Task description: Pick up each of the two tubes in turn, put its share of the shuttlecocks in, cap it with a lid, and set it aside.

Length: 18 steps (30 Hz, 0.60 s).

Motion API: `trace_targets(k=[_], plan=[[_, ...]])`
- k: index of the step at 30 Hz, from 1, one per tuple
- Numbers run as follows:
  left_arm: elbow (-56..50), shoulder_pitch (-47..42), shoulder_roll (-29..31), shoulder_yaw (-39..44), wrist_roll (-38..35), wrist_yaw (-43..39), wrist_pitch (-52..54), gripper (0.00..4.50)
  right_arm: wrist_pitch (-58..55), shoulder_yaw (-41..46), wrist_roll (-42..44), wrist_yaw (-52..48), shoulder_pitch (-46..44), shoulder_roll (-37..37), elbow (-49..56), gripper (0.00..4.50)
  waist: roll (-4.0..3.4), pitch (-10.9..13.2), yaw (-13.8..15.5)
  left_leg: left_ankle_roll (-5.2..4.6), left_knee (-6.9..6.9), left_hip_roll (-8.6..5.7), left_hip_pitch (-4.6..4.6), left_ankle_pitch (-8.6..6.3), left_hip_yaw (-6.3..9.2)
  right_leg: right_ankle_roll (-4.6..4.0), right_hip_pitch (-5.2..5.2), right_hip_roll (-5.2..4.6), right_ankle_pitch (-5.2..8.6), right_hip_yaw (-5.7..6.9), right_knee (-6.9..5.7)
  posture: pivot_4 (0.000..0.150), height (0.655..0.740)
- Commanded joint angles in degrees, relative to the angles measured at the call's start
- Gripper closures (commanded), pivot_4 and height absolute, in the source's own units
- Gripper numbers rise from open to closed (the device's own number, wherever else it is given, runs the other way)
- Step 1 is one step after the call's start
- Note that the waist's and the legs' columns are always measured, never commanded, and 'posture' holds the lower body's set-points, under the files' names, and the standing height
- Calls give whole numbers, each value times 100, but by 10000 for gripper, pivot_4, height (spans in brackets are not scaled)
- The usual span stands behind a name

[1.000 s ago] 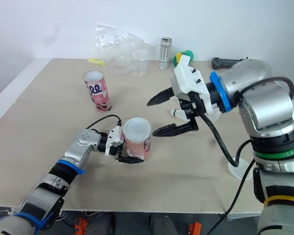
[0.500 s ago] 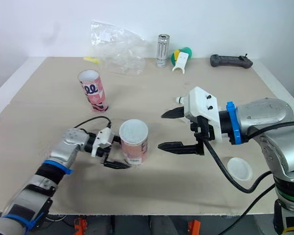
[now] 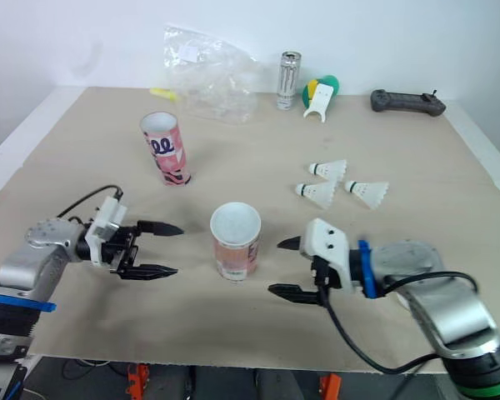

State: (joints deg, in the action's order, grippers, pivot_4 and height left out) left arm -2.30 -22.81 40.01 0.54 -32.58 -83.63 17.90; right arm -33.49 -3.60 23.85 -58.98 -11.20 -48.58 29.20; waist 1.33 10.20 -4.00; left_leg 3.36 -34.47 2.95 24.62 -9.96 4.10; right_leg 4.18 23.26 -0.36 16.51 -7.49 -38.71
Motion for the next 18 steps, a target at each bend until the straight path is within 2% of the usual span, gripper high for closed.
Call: trace_targets(k=[1,18], plan=[[-587,53,200,293,-397,166,376,440,216,-63,-109,166,-180,191,-122,0,4,3,-3,0,-2,0,0,0,0,1,-1,-1,0,0,0,1500,7400],[-1018,129,551,534,-712,339,707,440,537,-565,-205,557,-600,1353,-713,0,24,16,-9,4,-7,3,-1,3,2,-4,-1,5,-9,4,-4,1500,7400]])
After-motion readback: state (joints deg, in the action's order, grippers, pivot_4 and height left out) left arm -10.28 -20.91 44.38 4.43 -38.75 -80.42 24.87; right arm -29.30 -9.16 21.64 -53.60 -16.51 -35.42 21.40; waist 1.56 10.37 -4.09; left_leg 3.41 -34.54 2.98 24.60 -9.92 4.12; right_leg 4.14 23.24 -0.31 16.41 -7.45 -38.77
